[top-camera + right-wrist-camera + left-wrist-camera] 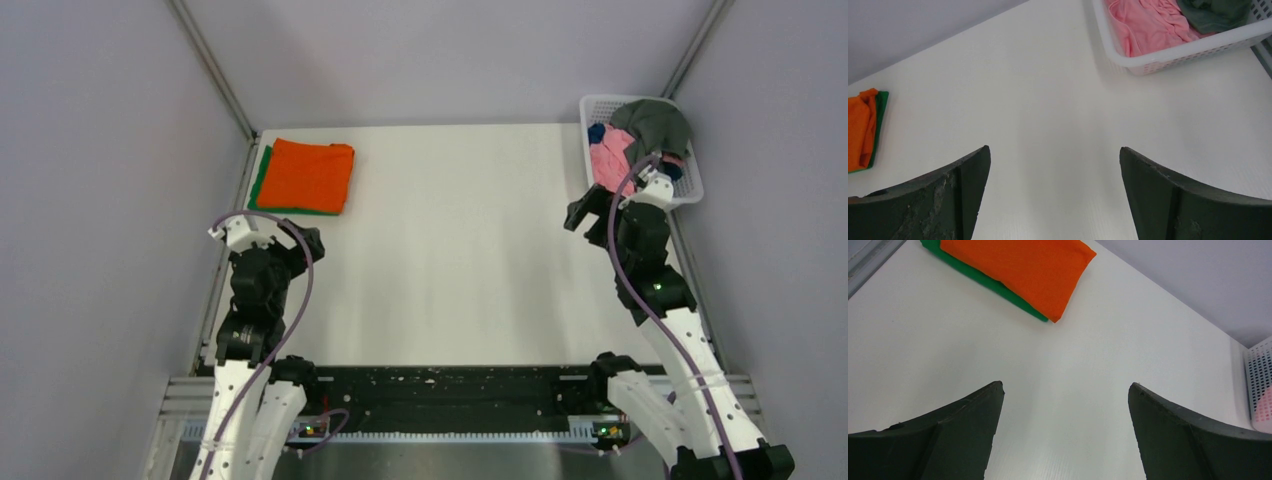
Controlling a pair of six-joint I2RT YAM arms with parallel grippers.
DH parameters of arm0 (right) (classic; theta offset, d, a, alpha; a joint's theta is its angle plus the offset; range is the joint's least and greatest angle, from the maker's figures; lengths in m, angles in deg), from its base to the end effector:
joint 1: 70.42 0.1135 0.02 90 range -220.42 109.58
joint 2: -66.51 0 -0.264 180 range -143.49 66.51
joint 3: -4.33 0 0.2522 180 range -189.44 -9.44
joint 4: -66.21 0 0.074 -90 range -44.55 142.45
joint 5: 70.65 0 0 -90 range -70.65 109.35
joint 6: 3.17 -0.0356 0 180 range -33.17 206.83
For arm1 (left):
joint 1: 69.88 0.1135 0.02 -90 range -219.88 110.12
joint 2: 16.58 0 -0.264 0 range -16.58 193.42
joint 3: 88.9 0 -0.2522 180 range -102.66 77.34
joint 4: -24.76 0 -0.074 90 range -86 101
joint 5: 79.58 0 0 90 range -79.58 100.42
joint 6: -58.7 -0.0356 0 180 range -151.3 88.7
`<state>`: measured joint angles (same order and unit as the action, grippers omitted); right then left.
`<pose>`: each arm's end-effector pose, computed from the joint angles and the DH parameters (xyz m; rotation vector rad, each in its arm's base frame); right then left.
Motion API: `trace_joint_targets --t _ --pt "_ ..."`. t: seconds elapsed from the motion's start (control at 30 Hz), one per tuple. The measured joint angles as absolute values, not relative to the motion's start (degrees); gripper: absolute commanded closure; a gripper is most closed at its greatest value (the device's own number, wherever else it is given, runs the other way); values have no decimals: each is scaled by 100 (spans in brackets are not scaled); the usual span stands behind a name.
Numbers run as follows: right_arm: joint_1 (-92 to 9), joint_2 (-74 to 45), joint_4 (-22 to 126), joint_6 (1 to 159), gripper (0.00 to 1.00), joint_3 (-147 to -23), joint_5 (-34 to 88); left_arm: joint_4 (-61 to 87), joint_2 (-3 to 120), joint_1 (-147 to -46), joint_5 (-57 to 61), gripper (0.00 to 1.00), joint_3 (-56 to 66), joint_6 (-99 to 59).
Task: Fold and stack the t-shirts
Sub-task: Grab crumpled tshirt from bin with the right arm
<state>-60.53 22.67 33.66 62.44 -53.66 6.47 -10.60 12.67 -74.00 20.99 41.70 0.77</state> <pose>0.1760 0.0226 0.3237 0.3895 1.8477 0.1970 0.1317 -0.0029 0.3008 -0.5693 1.7501 -0.2744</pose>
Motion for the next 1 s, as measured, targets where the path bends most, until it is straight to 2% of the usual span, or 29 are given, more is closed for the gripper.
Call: trace_joint_targets --t 0.17,0.3,0.47,0.6,0.73,1.0 --pt "-6053 2193 3699 6338 1 -5382 585 -1058 1230 -7400 2103 1 4170 158" --pt "-6053 1461 3742 6417 1 -5996 74 -1076 1234 -7400 2189 1 4170 186" --pt "-6213 -161 3731 6693 2 -7399 -440 -1109 1278 -7400 2210 1 4170 204" --pt "-6984 -1503 3672 6736 9 -8538 -269 -1117 1287 -7400 2213 1 4170 208" --pt "-7723 -2865 3661 6723 10 -9541 78 -1137 1366 -7400 2296 1 4170 208" --pt "-8388 -5507 3403 6614 21 -11921 236 -1224 1564 -7400 2359 1 4170 202"
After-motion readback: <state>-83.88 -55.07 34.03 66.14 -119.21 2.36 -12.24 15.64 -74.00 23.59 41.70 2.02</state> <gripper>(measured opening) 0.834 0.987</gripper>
